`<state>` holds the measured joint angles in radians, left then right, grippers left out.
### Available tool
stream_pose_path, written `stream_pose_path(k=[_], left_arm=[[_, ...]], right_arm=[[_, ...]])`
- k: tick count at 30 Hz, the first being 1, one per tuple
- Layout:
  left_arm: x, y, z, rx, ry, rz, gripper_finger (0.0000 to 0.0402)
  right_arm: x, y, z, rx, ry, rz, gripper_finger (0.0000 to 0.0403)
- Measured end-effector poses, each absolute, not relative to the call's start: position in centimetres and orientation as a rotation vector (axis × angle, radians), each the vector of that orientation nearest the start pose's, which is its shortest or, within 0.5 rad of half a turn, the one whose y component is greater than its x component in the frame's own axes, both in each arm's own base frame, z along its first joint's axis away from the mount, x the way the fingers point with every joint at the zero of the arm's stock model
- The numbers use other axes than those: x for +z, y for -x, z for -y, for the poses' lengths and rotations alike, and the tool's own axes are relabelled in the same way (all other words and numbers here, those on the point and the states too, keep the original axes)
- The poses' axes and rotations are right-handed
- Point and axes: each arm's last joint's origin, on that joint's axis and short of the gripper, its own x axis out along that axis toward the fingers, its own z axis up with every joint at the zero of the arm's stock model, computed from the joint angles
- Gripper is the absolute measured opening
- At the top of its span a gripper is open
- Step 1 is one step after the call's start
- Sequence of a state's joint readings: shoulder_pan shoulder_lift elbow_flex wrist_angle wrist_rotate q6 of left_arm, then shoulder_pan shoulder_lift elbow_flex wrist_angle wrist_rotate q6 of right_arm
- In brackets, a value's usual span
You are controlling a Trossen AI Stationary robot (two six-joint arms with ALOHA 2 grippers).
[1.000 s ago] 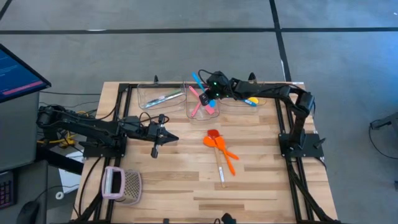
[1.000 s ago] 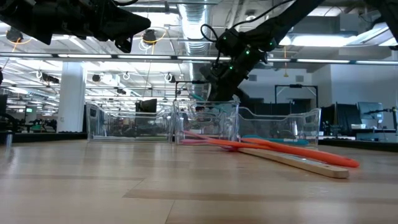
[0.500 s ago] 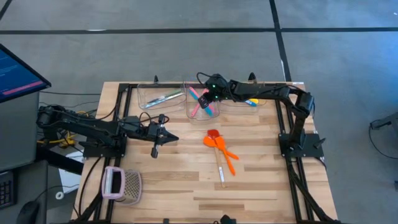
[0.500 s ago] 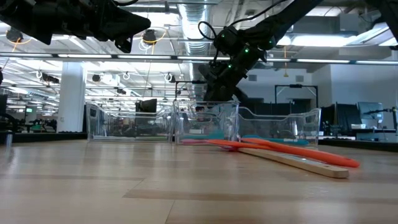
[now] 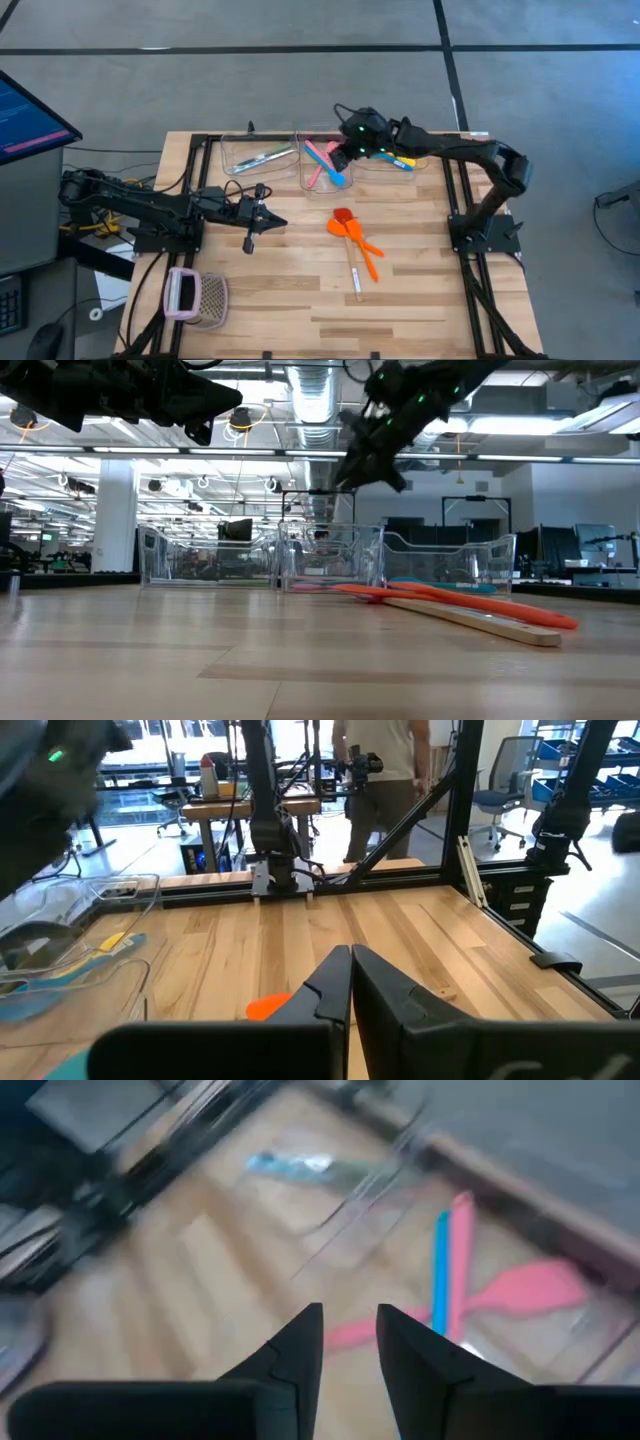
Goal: Pick & Place Kitchen Items
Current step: Put the orange spatula into the middle transparent bin
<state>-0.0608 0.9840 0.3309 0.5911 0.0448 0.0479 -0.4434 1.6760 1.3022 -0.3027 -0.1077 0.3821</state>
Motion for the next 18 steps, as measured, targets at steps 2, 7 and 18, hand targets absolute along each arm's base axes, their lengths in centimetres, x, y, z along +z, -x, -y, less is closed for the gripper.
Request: stream_pose_path(k=[2, 7, 18], left_arm=[[21.6, -20.1, 1.4, -0.107, -0.048, -0.06, 0.0002], [21.6, -20.1, 1.4, -0.107, -0.048, -0.06, 0.0002], [21.6, -20.1, 1.3, -0.107, -0.048, -0.059, 0.0002]], right_arm=[[28.1, -33.0, 14.4, -0.401, -0.538, -0.64, 0.0088], [29.4, -30.9, 10.2, -0.272, -0.389, -0.837, 0.0075], [28.8, -30.2, 0.6, -0.078, -0.264, -1.092, 0.0067]])
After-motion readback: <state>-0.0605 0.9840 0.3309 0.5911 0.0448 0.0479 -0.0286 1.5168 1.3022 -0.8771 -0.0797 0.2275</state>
